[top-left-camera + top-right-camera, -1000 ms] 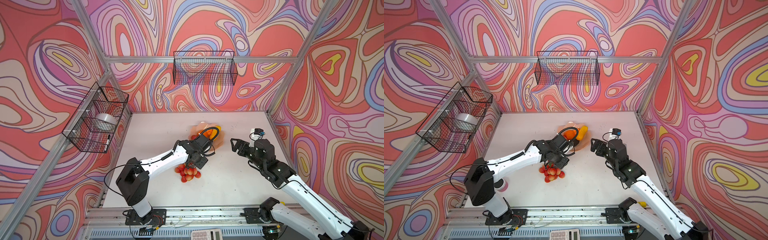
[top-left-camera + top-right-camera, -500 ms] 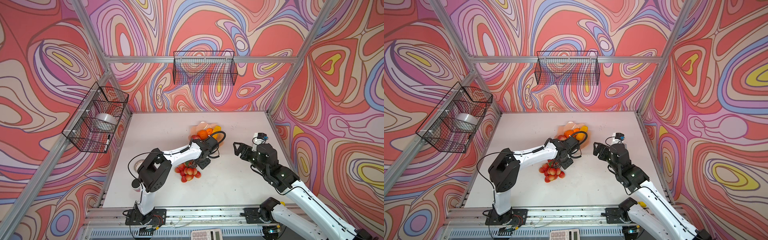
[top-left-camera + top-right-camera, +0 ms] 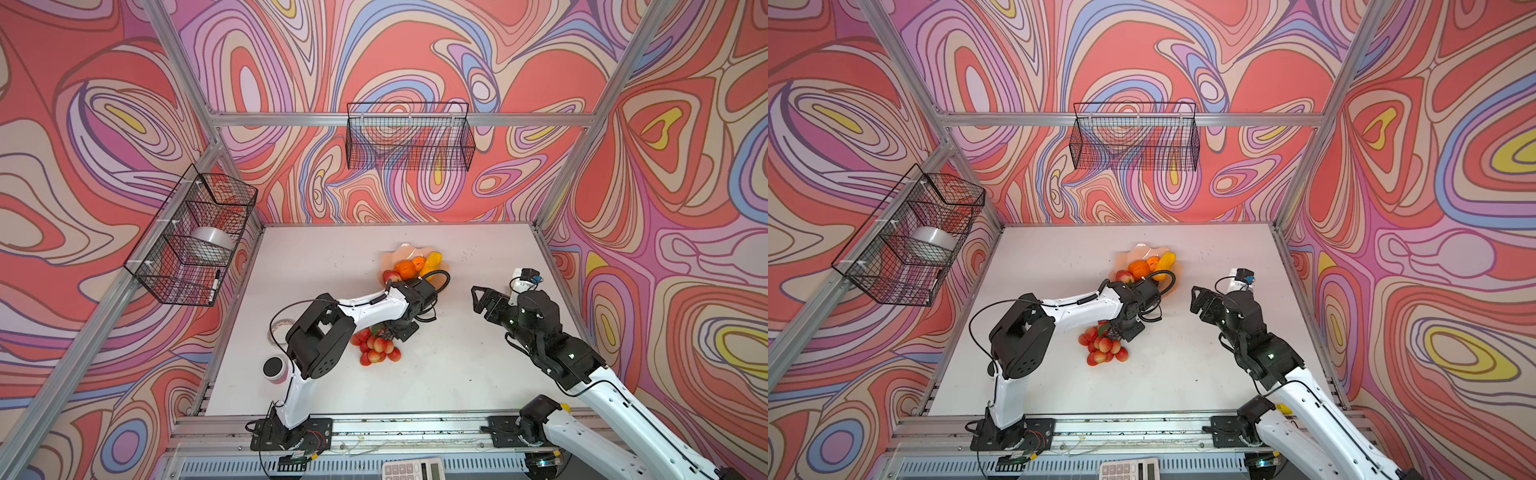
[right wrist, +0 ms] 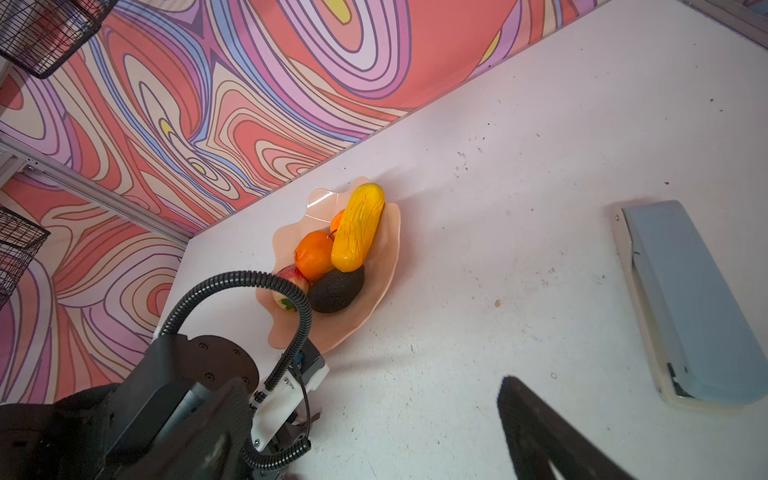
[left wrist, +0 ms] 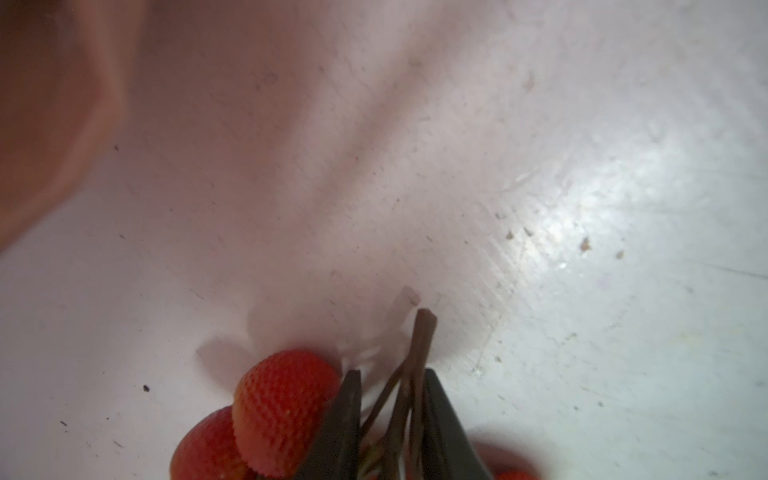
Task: Place and organize the fake fruits in the fruit bowl
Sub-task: 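Grasp the lychee bunch by its stem with the left gripper while the right arm withdraws, then lift the lychee bunch into the bowl with the left gripper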
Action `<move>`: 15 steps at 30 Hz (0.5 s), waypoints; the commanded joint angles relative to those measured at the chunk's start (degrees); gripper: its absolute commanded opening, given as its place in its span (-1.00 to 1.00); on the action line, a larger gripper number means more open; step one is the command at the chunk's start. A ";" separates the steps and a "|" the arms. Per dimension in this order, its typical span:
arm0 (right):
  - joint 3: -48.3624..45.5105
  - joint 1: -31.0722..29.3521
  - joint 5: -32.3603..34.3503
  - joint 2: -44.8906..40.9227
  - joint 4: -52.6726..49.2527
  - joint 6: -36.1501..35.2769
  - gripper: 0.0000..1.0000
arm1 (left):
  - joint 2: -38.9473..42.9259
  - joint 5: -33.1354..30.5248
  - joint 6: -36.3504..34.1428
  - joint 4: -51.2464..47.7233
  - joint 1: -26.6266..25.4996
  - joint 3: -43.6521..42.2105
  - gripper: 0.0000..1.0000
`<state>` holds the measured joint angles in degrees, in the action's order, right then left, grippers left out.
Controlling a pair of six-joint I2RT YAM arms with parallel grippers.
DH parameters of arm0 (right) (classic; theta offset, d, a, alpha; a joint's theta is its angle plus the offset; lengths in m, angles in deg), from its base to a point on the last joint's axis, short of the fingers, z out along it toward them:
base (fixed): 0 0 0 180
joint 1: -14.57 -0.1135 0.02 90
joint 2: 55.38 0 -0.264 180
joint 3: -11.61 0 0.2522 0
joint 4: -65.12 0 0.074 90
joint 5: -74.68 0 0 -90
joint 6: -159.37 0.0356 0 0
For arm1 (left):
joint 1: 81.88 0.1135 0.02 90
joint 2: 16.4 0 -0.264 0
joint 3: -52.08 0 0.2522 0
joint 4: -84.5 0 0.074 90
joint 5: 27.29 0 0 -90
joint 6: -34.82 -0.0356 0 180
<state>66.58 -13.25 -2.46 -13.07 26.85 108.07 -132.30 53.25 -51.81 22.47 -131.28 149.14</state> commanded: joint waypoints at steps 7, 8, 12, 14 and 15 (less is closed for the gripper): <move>-0.71 0.22 1.22 0.32 0.23 1.04 0.96 | 10.08 -1.06 3.06 -1.03 0.16 -5.86 -1.00; -0.65 0.26 1.15 0.47 0.45 1.18 0.96 | 11.41 -1.26 3.12 -1.09 0.27 -6.17 -1.00; -0.69 0.22 0.76 1.08 0.61 1.59 0.97 | 17.75 -1.57 3.80 -0.87 0.41 -6.99 -1.00; -0.86 0.22 0.75 0.97 0.61 1.85 0.97 | 21.99 -1.60 4.54 -0.54 0.81 -7.70 -1.00; -1.02 0.22 0.82 0.86 0.61 1.90 0.96 | 24.06 -1.58 4.93 -0.36 1.03 -8.13 -1.00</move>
<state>66.43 -13.25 -2.04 -12.05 27.00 109.40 -113.57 52.60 -48.62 22.60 -130.91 141.95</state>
